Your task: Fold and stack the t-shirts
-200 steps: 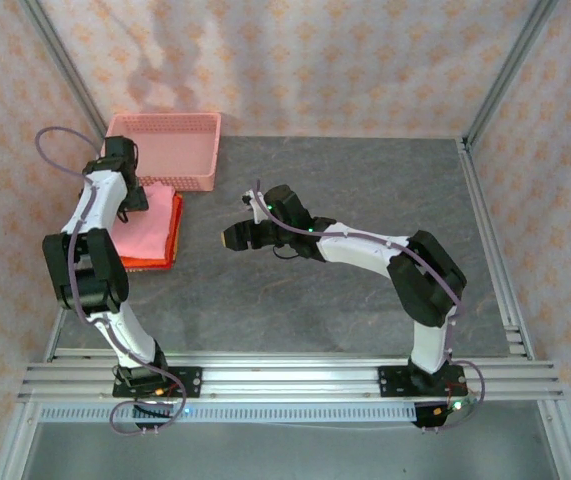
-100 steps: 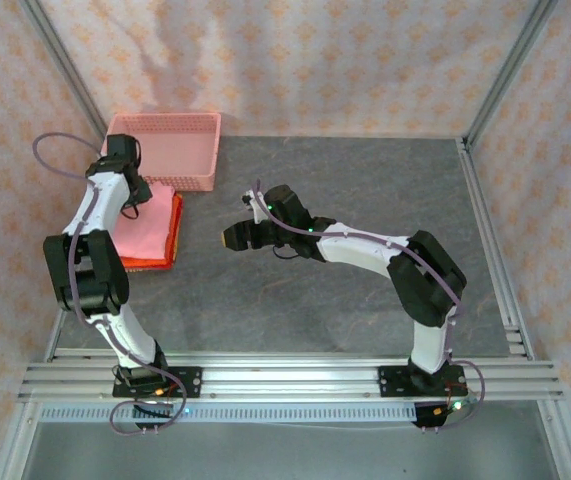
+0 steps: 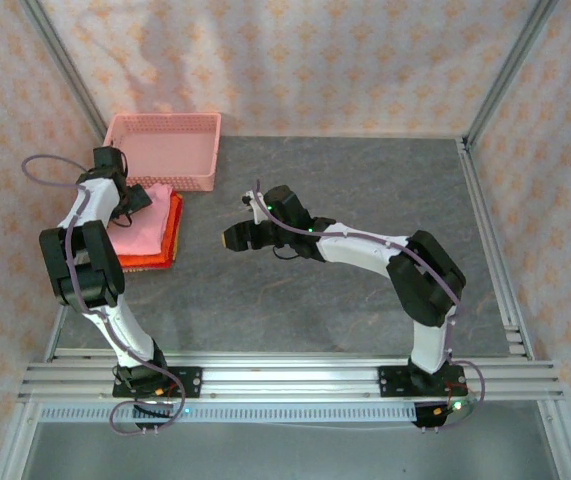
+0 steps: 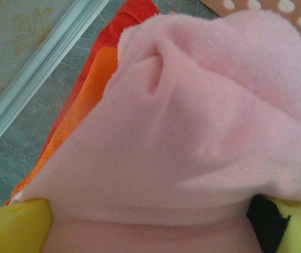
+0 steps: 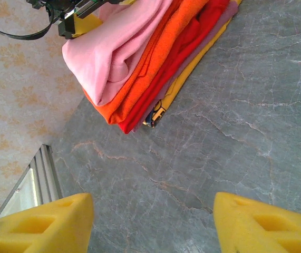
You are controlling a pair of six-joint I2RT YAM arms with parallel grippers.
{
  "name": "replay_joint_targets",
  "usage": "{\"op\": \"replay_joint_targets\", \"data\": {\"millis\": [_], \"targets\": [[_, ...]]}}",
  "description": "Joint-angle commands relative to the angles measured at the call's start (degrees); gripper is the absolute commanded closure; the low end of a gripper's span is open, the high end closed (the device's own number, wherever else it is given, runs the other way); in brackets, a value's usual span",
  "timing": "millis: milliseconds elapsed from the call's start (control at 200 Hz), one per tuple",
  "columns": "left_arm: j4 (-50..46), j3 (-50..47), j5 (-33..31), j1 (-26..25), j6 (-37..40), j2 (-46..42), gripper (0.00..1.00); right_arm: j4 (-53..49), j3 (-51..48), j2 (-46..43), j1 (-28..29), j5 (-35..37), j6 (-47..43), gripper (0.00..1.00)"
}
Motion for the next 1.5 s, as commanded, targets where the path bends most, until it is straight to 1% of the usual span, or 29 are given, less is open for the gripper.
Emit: {"op": "replay_joint_targets", "data": {"millis": [0,85,190,250,345,390,455,515,585,721,806,886,951,1026,1086,1166,1206,1321,1431,1491], "targets": [[-0.1,-1.4,3.6,0.2,-0.4,1.4,0.0,-0.1,1.8,0.3,0.0,1.1,0.0,0.38],[0.4,-1.9,4.8,0.4,-0.6,0.3,0.0,-0.2,1.6,-0.4,0.0,1.7,-0.1,0.38],[2.0,-3.2,6.1,0.3,-0.1,-3.8,0.0,-0.9,1.3,-1.7,-0.3,3.3,-1.2,0.37],[3.0,-3.9,6.2,0.1,0.8,-6.9,0.0,-1.0,0.8,-2.7,-1.0,4.6,-1.1,0.32],[6.1,-6.1,5.3,-0.6,1.9,-13.0,0.0,1.3,-1.8,-4.6,-3.3,6.4,0.3,0.28],[7.7,-7.3,4.5,-1.2,1.9,-16.7,0.0,2.6,-3.6,-6.0,-4.7,7.3,1.3,0.25],[10.1,-8.9,2.4,-2.9,1.6,-21.0,0.0,3.8,-6.1,-7.9,-7.1,9.0,2.1,0.19],[13.5,-11.0,0.5,-6.2,2.5,-24.6,0.0,3.9,-8.3,-9.9,-9.4,10.9,2.2,0.13],[18.6,-14.2,-0.7,-11.3,4.9,-28.1,0.0,3.8,-11.2,-12.5,-12.2,13.9,1.8,0.08],[29.2,-22.3,-0.3,-20.0,9.9,-33.3,0.0,2.4,-17.0,-18.8,-18.7,21.4,-0.1,0.0],[31.2,-25.8,-1.2,-24.9,14.0,-34.7,0.0,0.8,-20.7,-23.8,-22.6,28.1,-1.8,0.01],[36.1,-31.5,-4.1,-29.8,18.8,-35.9,0.0,0.0,-24.4,-28.3,-25.8,34.8,-4.1,0.01],[38.9,-36.0,-6.3,-31.9,21.6,-36.7,0.0,-0.3,-27.2,-31.5,-27.9,40.8,-6.2,0.01],[43.6,-41.5,-7.4,-31.6,22.0,-38.2,0.0,0.1,-30.6,-34.5,-29.4,48.5,-10.1,0.01],[48.6,-46.0,-6.1,-30.6,23.5,-39.0,0.0,2.6,-34.0,-36.7,-30.3,55.0,-13.3,0.01],[53.1,-49.2,-7.2,-28.9,23.8,-38.3,0.0,7.9,-38.3,-38.1,-31.9,59.5,-17.5,0.01],[54.3,-50.2,-6.3,-27.4,23.6,-37.3,0.0,9.8,-39.8,-38.0,-32.6,61.0,-19.5,0.01],[61.2,-54.2,-3.7,-24.0,23.8,-34.0,0.0,15.5,-43.2,-35.3,-35.0,62.0,-21.5,0.01],[70.5,-57.6,-0.8,-21.6,22.9,-30.6,0.0,27.4,-48.3,-31.1,-38.0,59.7,-20.4,0.01],[71.0,-56.6,1.8,-20.8,21.9,-29.4,0.0,33.1,-50.5,-28.6,-39.3,58.2,-20.2,0.01]]}}
